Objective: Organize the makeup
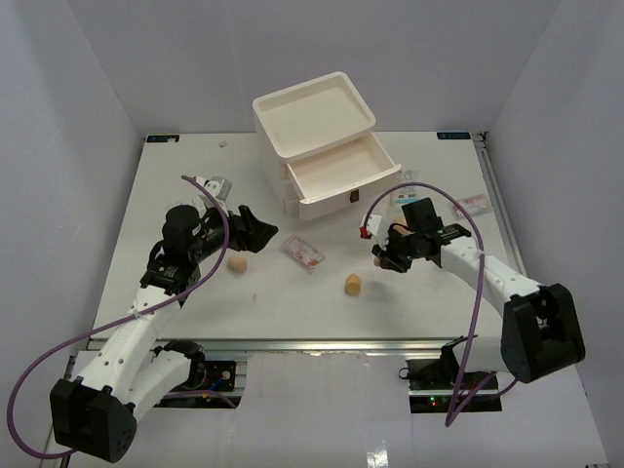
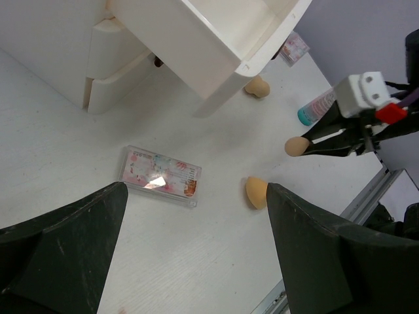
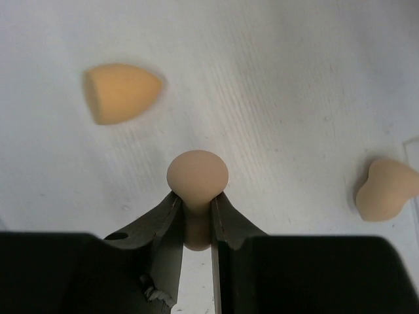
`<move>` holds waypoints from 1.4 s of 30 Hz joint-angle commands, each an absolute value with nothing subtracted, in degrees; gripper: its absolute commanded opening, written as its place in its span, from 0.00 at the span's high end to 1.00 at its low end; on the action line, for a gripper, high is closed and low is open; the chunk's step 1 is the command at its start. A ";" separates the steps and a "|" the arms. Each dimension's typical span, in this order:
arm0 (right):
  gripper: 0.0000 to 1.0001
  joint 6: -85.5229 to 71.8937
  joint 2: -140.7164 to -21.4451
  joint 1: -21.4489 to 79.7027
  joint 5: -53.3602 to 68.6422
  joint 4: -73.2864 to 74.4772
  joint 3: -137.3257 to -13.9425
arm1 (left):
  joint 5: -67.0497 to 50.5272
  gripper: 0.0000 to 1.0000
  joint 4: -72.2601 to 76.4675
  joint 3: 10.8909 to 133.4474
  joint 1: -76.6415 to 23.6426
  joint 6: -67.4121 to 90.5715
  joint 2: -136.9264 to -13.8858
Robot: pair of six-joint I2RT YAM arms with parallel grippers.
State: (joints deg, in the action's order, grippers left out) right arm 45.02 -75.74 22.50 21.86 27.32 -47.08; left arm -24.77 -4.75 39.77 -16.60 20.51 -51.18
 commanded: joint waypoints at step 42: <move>0.21 17.85 -69.51 0.26 58.93 18.93 -70.41 | -26.27 0.37 -1.97 44.00 -40.61 25.16 -59.67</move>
